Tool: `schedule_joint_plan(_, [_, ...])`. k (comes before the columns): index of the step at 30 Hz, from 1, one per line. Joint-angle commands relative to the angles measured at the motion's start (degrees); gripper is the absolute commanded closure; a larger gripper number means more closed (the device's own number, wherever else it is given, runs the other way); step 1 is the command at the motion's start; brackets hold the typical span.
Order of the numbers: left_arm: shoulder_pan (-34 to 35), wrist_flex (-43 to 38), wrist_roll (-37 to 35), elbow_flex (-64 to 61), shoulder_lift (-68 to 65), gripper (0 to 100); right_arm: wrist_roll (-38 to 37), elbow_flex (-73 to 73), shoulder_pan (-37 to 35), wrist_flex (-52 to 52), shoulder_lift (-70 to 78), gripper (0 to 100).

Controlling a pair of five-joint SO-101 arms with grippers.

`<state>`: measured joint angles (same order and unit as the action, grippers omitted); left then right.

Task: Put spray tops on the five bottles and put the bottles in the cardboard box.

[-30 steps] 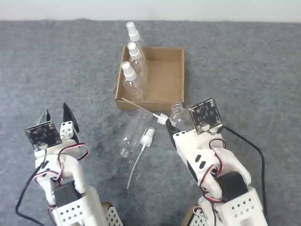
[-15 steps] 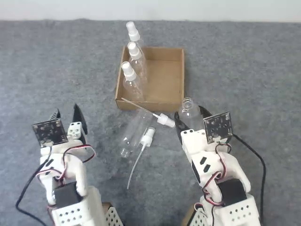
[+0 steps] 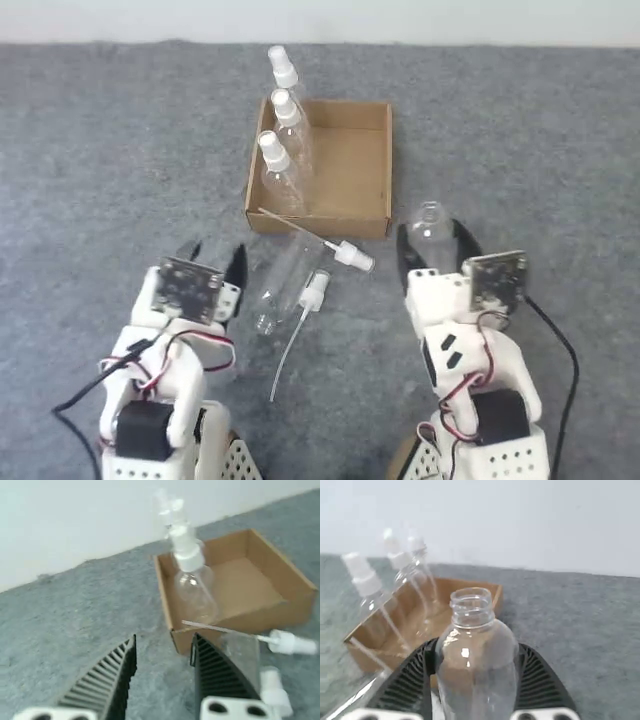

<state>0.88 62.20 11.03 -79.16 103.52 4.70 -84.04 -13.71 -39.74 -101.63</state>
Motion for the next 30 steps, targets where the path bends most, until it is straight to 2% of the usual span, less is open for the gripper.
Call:
schedule_joint_plan(1, [-4.84, 2.2, 3.16, 3.3, 0.53, 84, 2.81, 0.97, 4.18, 1.45, -2.24, 97.5])
schedule_joint_plan(5, [-8.0, 2.11, 3.34, 3.38, -1.32, 83, 5.19, 0.97, 7.52, 2.51, -2.33, 97.5])
schedule_joint_plan(10, [-12.4, 0.79, 3.96, 6.9, -12.48, 83, 8.09, 0.88, 11.65, 3.91, -2.33, 97.5])
schedule_joint_plan(15, [-17.67, 1.14, 3.52, 14.46, -27.6, 83, 8.53, 0.88, 12.26, 4.09, -2.33, 97.5])
schedule_joint_plan(21, [-21.8, 1.14, -1.23, 22.2, -48.7, 83, 8.44, 0.88, 12.26, 4.09, -2.33, 97.5])
schedule_joint_plan(30, [-21.89, 3.52, -7.47, 38.2, -79.74, 83, 8.35, 0.88, 12.26, 4.09, -2.33, 97.5])
